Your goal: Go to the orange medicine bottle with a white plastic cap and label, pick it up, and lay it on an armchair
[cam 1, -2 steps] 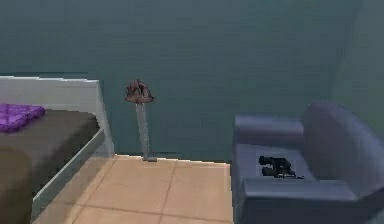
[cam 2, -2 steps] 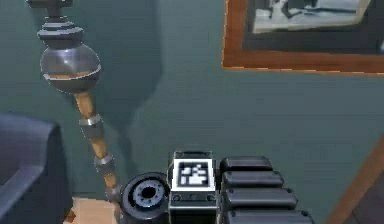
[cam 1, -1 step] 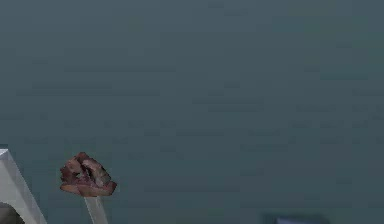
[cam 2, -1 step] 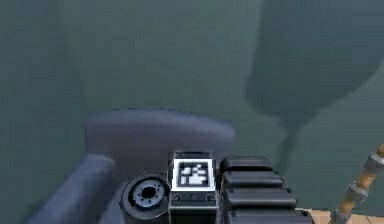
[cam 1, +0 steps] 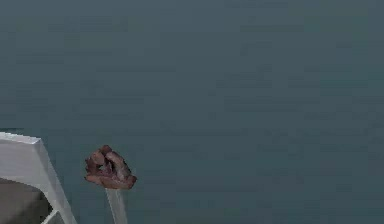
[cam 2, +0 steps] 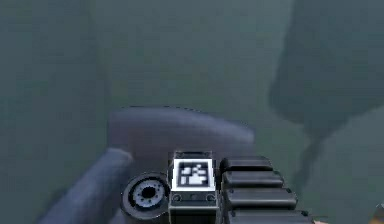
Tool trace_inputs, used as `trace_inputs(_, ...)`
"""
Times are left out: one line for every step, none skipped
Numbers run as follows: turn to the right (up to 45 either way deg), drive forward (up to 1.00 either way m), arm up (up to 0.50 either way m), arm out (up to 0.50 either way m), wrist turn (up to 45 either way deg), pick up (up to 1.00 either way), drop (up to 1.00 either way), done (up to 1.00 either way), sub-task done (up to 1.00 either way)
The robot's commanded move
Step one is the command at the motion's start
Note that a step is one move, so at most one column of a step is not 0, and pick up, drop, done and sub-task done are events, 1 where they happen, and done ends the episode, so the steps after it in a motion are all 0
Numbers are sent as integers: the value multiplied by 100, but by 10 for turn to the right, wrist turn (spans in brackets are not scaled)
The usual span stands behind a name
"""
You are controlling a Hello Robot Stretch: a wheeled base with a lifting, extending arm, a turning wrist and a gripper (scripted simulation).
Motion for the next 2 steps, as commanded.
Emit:
trace_inputs(0,30,0,0,0,0,0,0,0)
trace_inputs(-450,0,0,0,0,0,0,0,0)
